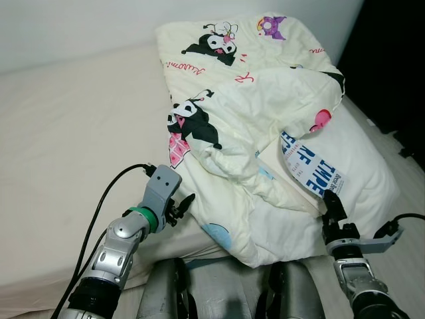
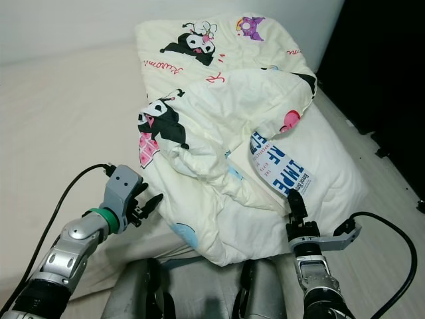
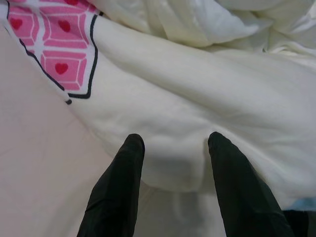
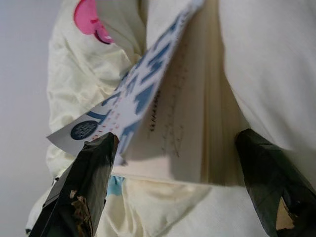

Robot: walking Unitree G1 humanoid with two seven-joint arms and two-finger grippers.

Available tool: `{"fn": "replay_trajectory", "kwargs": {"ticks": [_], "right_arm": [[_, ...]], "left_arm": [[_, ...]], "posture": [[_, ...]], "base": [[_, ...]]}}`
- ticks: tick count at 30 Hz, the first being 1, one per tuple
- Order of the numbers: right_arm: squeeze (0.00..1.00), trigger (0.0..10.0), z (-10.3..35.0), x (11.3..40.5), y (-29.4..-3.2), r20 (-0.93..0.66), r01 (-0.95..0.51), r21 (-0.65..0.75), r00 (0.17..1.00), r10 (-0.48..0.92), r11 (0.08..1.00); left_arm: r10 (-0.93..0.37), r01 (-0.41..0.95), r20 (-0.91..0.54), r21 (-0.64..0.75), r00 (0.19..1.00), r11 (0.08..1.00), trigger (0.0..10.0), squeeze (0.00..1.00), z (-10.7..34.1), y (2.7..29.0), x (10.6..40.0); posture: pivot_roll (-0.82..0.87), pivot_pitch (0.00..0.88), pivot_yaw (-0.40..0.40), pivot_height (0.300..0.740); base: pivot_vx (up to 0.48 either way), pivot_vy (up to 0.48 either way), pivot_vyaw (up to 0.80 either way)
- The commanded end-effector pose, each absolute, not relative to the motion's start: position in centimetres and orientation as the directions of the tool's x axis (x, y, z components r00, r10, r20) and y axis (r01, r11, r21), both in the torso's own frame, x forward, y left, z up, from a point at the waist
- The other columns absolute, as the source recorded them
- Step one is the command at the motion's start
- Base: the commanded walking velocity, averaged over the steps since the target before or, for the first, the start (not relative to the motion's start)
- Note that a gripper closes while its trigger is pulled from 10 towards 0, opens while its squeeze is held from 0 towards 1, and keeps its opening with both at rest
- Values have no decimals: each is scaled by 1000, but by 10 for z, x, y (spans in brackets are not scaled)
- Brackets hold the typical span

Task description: Clean up the room

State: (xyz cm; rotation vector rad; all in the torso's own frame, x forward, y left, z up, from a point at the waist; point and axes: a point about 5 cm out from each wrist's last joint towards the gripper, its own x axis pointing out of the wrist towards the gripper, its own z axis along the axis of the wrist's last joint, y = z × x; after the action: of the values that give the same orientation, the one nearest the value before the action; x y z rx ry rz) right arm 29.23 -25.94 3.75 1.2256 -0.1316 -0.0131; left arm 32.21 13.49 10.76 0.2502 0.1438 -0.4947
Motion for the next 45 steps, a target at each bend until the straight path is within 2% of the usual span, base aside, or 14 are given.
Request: {"fn": "replay_trajectory", "kwargs": {"ticks": [1,7,15,32,36,40,45], "right_arm": [[0,10000,22,282,-253,26,2,949,996,-86,317],[0,10000,18,275,-259,15,22,947,994,-112,321],[0,10000,39,286,-278,83,-31,928,989,-125,372],[0,10000,62,304,-278,163,-125,899,985,-54,421],[0,10000,64,305,-277,173,-137,899,984,-50,415],[0,10000,44,300,-260,66,-55,920,998,-16,389],[0,10000,35,298,-249,40,-37,930,999,-2,366]], "left_arm": [[-437,483,-231,203,869,852,10000,0,101,143,317],[-436,482,-232,207,870,851,10000,0,102,144,318],[-437,484,-233,211,869,849,10000,0,104,145,318],[-445,492,-234,217,865,843,10000,0,106,145,317],[-445,493,-236,216,864,843,10000,0,106,145,317],[-447,495,-237,216,863,842,10000,0,106,144,317],[-445,492,-233,217,865,843,10000,0,108,146,317]], "posture": [[221,176,162,595],[221,178,166,595],[236,182,176,595],[244,185,189,595],[244,185,189,595],[239,184,189,595],[252,187,193,595]], "base": [[0,0,0],[0,0,0],[0,0,0],[0,0,0],[0,0,0],[0,0,0],[0,0,0]]}}
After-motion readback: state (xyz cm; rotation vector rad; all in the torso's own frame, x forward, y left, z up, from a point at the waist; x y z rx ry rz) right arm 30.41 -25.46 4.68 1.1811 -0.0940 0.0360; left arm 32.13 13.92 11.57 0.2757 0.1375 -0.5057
